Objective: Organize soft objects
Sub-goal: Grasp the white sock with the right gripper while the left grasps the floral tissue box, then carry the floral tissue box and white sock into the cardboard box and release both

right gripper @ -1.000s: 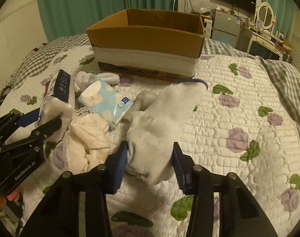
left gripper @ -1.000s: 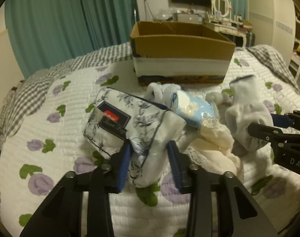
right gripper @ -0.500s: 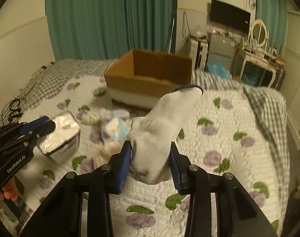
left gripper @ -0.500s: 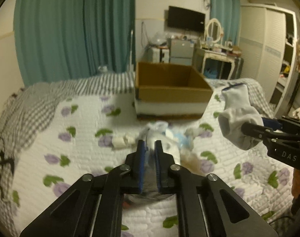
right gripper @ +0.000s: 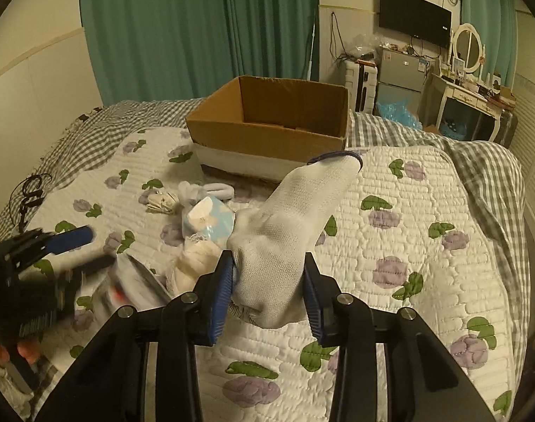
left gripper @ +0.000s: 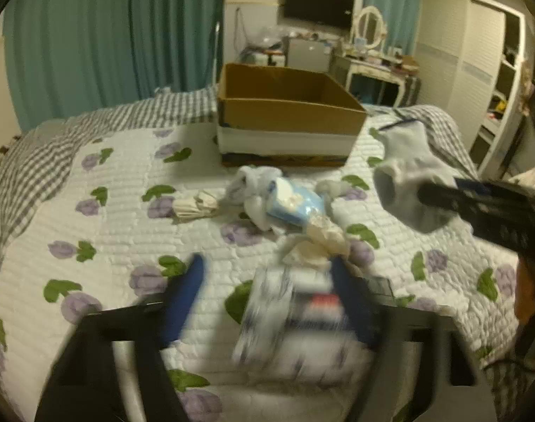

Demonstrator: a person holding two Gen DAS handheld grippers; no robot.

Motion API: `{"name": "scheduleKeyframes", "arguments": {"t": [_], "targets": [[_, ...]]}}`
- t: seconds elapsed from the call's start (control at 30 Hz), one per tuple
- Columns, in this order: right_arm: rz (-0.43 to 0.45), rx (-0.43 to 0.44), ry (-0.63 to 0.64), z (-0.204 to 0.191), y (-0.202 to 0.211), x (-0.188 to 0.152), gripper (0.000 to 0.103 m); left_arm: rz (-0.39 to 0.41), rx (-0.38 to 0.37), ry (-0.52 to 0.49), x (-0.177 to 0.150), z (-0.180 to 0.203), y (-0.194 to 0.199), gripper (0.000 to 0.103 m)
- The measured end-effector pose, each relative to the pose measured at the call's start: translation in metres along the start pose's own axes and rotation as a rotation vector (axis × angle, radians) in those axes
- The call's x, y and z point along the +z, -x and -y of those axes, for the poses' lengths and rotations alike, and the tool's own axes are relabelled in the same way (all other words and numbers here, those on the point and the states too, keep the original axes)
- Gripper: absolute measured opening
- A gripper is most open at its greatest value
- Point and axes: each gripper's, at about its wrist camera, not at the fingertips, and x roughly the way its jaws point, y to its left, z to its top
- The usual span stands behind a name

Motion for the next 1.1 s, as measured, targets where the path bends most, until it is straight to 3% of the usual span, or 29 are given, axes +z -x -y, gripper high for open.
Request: {"name": "scheduleKeyframes", "arguments": {"t": [0.07,0.33,0.4,0.47,0.6,0.63,0.7,0.77,0.87,0.97,1.1], "targets": [[0.004,0.001,-0.007,0.003,-0.001,0.0,0.037,0.004,-0.005,-0.029,-0.007,0.006,0.002,0.08],[0.012,-0.006,-0.014,0.006,0.002,-0.003,0.037,-0.128,0.011,-0.071,-0.03,0.021,-0.012,0.08],[0.011,-0.004,-0.015,0.007,0.002,-0.003,0.037,-0.16,0.017,-0.046,-0.032,0.014,-0.02,0.083],[0.008,-0.004,-0.016,0.007,0.001,-0.004,0.037,-0.206,0.014,0.0,-0.033,0.005,-0.033,0.1],[-0.001,-0.005,-0.007,0.003,0.0,-0.006,0.037,-0.245,-0.045,0.089,-0.038,-0.008,-0.054,0.101],[-0.003,-0.005,-0.005,0.003,0.0,-0.006,0.037,-0.248,-0.071,0.111,-0.039,-0.009,-0.057,0.098],[-0.007,-0.007,-0.002,0.001,-0.001,-0.006,0.037,-0.249,-0.119,0.128,-0.041,-0.007,-0.058,0.073],[-0.009,-0.008,-0.001,0.001,-0.001,-0.006,0.037,-0.24,-0.169,0.103,-0.04,-0.001,-0.052,0.068],[-0.006,-0.007,-0.005,0.001,0.001,-0.006,0.038,-0.24,-0.142,0.018,-0.038,0.011,-0.04,0.055],[0.005,-0.005,-0.003,0.0,0.007,-0.005,0.038,-0.22,-0.133,0.001,-0.035,0.013,-0.03,0.043],[0.019,-0.002,0.001,-0.001,0.014,-0.003,0.038,-0.173,-0.11,-0.032,-0.028,0.019,-0.013,0.037]]}}
